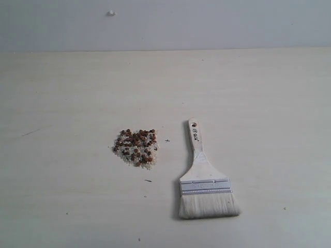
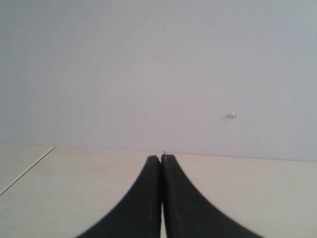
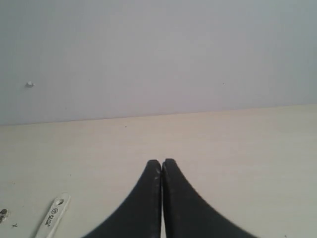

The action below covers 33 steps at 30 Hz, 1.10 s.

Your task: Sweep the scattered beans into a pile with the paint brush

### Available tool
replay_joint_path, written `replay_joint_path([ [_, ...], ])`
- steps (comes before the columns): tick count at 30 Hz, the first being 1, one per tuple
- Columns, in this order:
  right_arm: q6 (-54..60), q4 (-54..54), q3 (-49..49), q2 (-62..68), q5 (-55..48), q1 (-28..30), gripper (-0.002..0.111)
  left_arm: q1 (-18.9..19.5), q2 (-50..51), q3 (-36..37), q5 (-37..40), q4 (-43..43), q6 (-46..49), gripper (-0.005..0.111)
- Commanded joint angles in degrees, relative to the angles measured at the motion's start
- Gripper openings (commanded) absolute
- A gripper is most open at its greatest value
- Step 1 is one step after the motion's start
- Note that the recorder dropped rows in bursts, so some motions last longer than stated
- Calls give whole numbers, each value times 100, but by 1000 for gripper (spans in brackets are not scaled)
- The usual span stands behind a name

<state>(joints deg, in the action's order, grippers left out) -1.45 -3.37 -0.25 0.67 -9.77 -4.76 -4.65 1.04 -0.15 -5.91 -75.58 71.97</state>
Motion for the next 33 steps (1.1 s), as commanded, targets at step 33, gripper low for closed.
replay_joint_path([
  [33,145,34,25,-67,-785,29,0,-12,-35,15,37,2,11,0],
])
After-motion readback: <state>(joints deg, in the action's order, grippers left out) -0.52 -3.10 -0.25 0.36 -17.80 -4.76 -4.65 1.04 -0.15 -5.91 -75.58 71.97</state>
